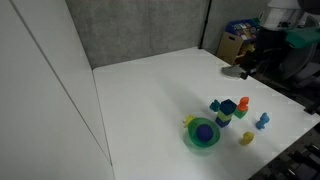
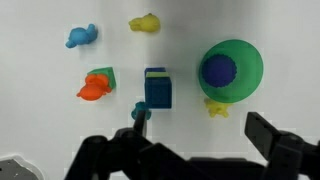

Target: Remove the purple ball from the bowl and put it on the table

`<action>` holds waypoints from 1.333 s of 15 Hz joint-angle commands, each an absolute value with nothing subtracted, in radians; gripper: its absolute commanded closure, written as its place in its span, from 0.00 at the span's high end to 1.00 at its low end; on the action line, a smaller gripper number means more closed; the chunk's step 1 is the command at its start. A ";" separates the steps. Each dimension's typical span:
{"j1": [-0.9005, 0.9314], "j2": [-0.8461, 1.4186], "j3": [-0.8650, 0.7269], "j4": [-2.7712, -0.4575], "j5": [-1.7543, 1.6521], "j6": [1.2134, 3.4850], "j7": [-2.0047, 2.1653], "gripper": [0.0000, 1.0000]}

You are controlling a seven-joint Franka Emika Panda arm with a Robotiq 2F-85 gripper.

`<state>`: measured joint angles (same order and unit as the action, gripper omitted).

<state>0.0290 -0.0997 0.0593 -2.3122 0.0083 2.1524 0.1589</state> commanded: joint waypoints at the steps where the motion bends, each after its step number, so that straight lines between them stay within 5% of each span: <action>1: 0.052 -0.030 0.076 -2.311 -0.004 2.224 0.173 1.00; 20: 0.126 0.131 0.111 -2.385 -0.022 2.430 0.158 1.00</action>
